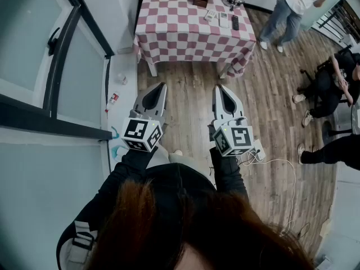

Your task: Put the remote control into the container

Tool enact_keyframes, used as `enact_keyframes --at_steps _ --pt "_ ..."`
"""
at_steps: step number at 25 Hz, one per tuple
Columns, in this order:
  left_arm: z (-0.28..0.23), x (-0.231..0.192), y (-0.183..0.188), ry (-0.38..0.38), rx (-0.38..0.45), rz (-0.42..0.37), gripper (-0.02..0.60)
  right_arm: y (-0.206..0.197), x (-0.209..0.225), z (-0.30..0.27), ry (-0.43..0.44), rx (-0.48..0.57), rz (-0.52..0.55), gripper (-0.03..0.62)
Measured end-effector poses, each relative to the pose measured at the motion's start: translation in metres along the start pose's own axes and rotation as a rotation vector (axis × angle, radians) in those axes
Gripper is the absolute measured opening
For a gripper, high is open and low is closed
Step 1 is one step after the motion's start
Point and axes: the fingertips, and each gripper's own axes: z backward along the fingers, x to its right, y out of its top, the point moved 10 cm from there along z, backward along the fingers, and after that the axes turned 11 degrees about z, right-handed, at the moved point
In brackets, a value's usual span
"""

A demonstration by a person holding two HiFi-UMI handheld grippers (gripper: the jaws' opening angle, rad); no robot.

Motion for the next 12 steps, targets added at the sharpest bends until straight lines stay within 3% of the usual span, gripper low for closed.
enact_keyframes --at_steps 12 --pt "-0.0066 -0.0024 0.0037 -0.003 0.007 -0.014 -0.002 -0.0011 0.0007 -0.0043 0.037 0.030 -0.006 0.018"
